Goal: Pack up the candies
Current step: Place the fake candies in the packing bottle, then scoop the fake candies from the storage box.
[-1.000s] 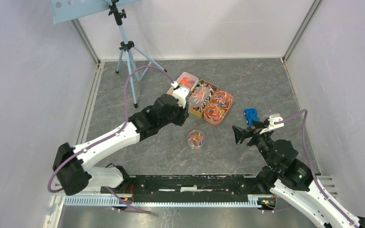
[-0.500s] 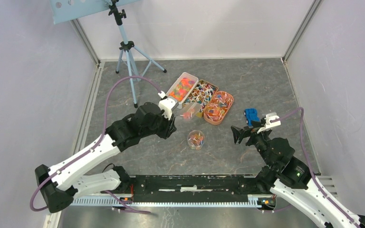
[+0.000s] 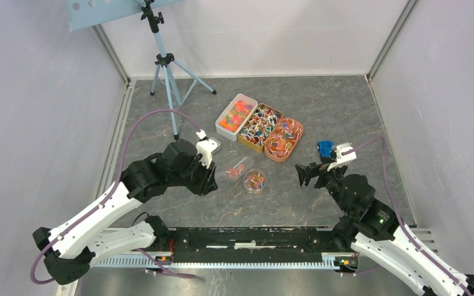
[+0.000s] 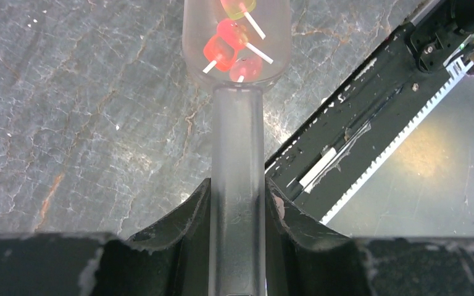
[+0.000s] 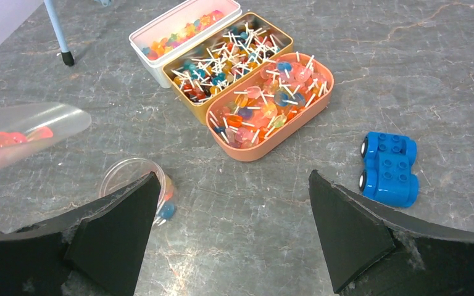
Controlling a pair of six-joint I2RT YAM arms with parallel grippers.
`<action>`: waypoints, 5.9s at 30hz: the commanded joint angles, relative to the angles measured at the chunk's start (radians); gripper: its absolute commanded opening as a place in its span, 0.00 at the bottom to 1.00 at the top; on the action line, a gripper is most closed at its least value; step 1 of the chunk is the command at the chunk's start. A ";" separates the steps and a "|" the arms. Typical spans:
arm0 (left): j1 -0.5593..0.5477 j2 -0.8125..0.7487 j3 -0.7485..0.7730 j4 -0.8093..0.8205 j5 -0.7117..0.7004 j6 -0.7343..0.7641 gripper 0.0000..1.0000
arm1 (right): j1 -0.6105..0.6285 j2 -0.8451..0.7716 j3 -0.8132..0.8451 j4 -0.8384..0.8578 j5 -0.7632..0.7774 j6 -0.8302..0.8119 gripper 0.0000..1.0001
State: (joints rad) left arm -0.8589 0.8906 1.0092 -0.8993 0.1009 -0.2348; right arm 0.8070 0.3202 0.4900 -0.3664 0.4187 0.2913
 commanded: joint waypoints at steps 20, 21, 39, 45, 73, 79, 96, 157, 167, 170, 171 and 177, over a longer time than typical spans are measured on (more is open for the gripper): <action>0.004 0.239 0.114 -0.113 0.129 -0.028 0.02 | 0.003 -0.007 0.023 0.072 -0.024 0.005 0.98; 0.004 0.245 0.114 -0.115 0.129 -0.028 0.02 | 0.003 -0.009 0.020 0.071 -0.024 0.006 0.98; 0.003 0.330 0.199 -0.188 0.134 -0.032 0.02 | 0.002 -0.033 -0.010 0.085 -0.020 0.012 0.98; 0.003 0.335 0.225 -0.209 0.116 -0.039 0.02 | 0.003 -0.036 -0.011 0.085 -0.018 0.010 0.98; 0.005 0.781 0.650 -0.205 -0.006 0.050 0.02 | 0.003 -0.068 -0.007 0.076 -0.035 0.002 0.98; 0.004 0.922 0.793 -0.200 -0.028 0.072 0.02 | 0.003 -0.070 0.000 0.058 -0.026 -0.006 0.98; 0.009 1.163 0.992 -0.227 -0.056 0.101 0.02 | 0.003 -0.064 0.001 0.060 -0.012 -0.009 0.98; 0.018 1.239 0.964 -0.033 -0.138 0.042 0.02 | 0.003 -0.056 -0.027 0.074 -0.012 0.005 0.98; 0.024 1.255 0.976 -0.046 -0.138 0.041 0.02 | 0.003 -0.049 -0.019 0.078 -0.019 0.006 0.98; 0.027 1.267 0.990 -0.051 -0.133 0.046 0.02 | 0.003 -0.048 -0.018 0.083 -0.024 0.005 0.98; 0.027 1.268 0.994 -0.052 -0.133 0.048 0.02 | 0.003 -0.046 -0.015 0.081 -0.026 0.005 0.98; 0.029 1.278 1.026 -0.052 -0.129 0.051 0.02 | 0.003 -0.046 -0.008 0.076 -0.023 0.005 0.98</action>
State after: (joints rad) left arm -0.8474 2.1517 1.9724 -0.9657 0.0010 -0.1684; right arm 0.8070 0.2707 0.4686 -0.3225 0.3965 0.2916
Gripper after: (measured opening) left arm 0.375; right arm 0.982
